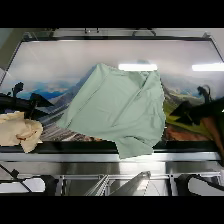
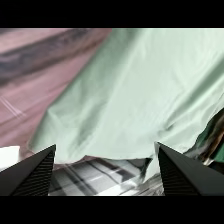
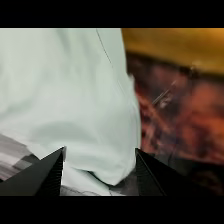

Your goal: Fold the shirts.

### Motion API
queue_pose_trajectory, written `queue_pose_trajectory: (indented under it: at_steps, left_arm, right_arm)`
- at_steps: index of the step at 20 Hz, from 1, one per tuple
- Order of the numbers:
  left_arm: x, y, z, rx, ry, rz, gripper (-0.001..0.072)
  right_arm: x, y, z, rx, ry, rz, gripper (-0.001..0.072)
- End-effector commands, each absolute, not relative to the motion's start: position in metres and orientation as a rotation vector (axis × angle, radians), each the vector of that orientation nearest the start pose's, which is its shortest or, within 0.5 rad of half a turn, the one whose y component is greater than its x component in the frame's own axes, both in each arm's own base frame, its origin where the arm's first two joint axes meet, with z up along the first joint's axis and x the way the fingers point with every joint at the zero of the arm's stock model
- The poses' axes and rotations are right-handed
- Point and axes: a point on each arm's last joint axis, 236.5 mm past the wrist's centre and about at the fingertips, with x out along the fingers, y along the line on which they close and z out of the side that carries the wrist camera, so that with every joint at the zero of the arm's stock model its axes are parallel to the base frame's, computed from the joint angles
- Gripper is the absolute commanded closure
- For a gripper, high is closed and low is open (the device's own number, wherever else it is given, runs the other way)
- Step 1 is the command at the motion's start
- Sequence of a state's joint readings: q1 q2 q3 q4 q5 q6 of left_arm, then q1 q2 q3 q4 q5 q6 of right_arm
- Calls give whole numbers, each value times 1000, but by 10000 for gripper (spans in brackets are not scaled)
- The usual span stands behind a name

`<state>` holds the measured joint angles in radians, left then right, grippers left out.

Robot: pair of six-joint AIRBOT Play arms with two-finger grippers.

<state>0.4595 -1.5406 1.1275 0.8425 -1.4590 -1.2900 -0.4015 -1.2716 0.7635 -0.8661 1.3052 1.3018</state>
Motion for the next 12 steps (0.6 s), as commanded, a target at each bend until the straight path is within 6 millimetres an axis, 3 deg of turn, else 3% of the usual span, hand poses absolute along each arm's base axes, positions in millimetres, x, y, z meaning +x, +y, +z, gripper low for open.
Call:
queue_pose_trajectory:
  at_steps: [1,5,8,9,11,12]
  left_arm:
    - [350,-27,-35,-811,1515,-378,-8]
    - [351,-40,-36,-779,1523,-400,-7]
    - [339,-43,-34,-776,1571,-427,-7]
    - [332,-41,-37,-750,1602,-424,-7]
    - [314,-34,-49,-630,1690,-399,-7]
    - [303,-31,-55,-553,1744,-389,-7]
  right_arm:
    - [235,65,-97,898,1452,126,211]
    - [217,87,-130,886,1502,103,212]
    - [221,110,-140,914,1521,132,214]
    - [227,119,-141,932,1500,160,255]
    - [239,131,-139,977,1455,217,665]
    - [243,133,-137,990,1439,230,686]
